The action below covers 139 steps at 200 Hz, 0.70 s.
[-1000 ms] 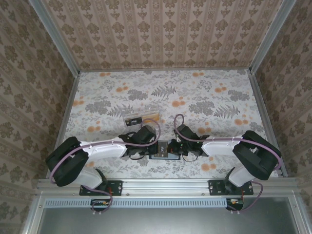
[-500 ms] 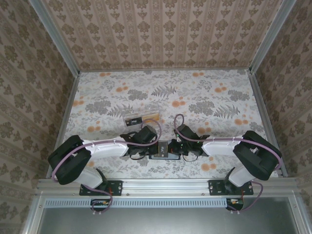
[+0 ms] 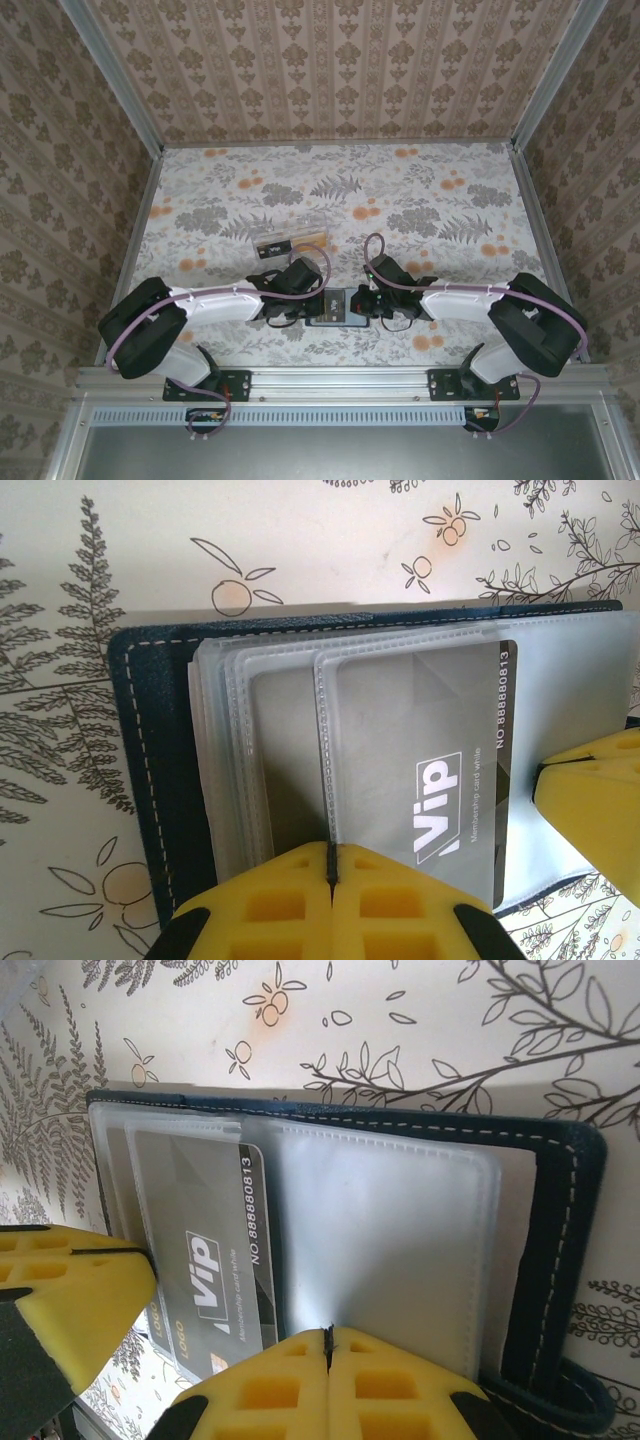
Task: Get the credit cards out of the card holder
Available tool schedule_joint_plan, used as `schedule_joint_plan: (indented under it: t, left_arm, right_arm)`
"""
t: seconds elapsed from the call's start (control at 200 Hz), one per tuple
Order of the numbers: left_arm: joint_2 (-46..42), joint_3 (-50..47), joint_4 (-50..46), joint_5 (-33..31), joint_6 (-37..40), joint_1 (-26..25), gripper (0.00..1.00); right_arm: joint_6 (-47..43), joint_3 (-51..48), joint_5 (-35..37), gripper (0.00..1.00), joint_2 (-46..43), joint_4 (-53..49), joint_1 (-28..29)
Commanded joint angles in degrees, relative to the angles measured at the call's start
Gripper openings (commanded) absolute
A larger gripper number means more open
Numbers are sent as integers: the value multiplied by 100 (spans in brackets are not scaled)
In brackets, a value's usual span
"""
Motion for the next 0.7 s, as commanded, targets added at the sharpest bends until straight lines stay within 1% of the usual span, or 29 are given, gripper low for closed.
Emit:
schedule_joint_plan:
  t: [0.0, 0.08, 0.21, 0.295, 0.69]
  left_arm:
    - [77, -195, -515, -225, -12, 58, 0]
    - [87, -197, -499, -215, -10, 66, 0]
    - [110, -203, -458, -190, -20, 66, 0]
    - [107, -202, -453, -184, -23, 64, 0]
    - [110, -196, -442, -154, -26, 64, 0]
  right_arm:
    - [-104, -27, -10, 11, -185, -105, -13]
    - [-178, 122, -32, 19, -236, -162, 47]
    - [-243, 324, -82, 19, -170, -239, 111]
    - [-234, 382, -116, 21, -51, -209, 110]
    - [-142, 405, -169, 27, 440, -107, 116]
